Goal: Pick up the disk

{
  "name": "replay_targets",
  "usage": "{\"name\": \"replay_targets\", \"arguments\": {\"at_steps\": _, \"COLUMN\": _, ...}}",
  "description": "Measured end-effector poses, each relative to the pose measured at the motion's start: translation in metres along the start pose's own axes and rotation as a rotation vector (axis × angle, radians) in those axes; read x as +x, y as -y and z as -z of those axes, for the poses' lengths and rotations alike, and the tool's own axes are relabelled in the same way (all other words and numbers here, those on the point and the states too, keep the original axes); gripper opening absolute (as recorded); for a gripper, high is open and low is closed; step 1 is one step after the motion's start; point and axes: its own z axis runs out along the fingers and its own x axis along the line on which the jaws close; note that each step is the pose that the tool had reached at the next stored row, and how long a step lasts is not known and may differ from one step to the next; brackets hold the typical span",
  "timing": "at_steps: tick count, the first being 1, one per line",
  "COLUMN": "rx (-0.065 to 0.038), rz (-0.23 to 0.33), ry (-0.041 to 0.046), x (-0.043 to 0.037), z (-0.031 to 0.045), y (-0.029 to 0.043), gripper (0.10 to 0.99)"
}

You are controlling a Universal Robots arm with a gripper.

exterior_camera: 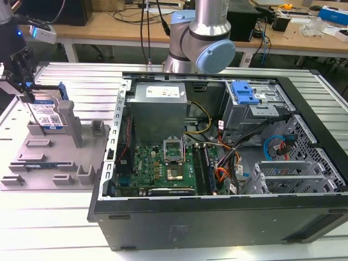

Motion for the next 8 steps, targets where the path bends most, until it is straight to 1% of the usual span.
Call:
{"name": "replay_targets", "arguments": {"at_steps": 2, "rx": 0.000, "rz": 0.000, "ry": 0.0000, "x": 0.0000, "z": 0.0000, "y": 0.0000, "gripper": 0.408}}
{"name": "replay_targets", "arguments": {"at_steps": 4, "rx": 0.000, "rz": 0.000, "ry": 0.0000, "x": 0.0000, "z": -0.0001, "y": 0.0000, "gripper": 0.369}}
{"name": "replay_targets", "arguments": {"at_steps": 8, "rx": 0.000, "rz": 0.000, "ry": 0.0000, "x": 0.0000, "z": -0.0002, "y": 0.0000, "gripper": 0.369}}
